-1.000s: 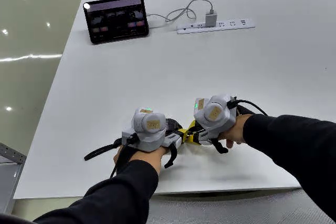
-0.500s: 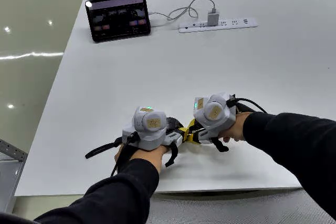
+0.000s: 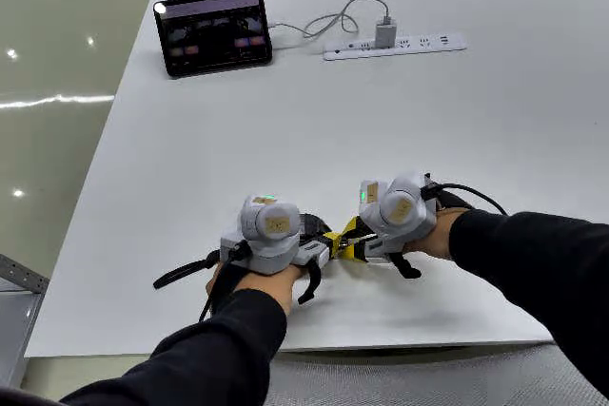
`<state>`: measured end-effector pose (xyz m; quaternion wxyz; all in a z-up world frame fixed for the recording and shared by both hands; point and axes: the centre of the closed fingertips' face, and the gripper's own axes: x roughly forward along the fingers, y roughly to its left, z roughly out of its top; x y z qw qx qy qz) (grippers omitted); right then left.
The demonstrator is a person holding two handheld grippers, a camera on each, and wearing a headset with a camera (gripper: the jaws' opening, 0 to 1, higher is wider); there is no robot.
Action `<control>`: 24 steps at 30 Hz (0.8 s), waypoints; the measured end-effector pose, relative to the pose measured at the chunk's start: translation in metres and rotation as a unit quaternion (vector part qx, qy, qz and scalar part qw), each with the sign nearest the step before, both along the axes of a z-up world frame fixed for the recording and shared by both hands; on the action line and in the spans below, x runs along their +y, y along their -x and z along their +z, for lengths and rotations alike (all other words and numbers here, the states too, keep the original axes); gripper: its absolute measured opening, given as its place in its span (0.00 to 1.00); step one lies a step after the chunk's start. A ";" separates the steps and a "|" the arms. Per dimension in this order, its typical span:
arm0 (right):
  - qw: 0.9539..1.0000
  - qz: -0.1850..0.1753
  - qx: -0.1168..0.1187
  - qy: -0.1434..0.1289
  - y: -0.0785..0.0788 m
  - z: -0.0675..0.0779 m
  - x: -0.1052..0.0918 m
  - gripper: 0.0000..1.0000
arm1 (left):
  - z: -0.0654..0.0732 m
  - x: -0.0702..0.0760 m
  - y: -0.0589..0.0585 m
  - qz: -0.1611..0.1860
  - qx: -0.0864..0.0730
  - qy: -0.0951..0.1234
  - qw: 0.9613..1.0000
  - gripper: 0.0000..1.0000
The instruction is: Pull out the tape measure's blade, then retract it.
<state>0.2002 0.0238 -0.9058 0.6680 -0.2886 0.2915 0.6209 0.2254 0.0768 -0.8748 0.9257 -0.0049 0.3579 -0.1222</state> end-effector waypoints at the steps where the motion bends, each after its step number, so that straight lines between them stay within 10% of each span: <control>1: 1.000 0.000 0.001 0.000 0.000 0.000 0.000 0.11 | 0.000 0.000 0.000 0.000 0.000 0.000 1.000 0.60; 24: 1.000 -0.007 0.003 -0.005 0.000 0.000 0.008 0.11 | 0.000 0.000 -0.001 0.003 0.001 0.006 1.000 0.60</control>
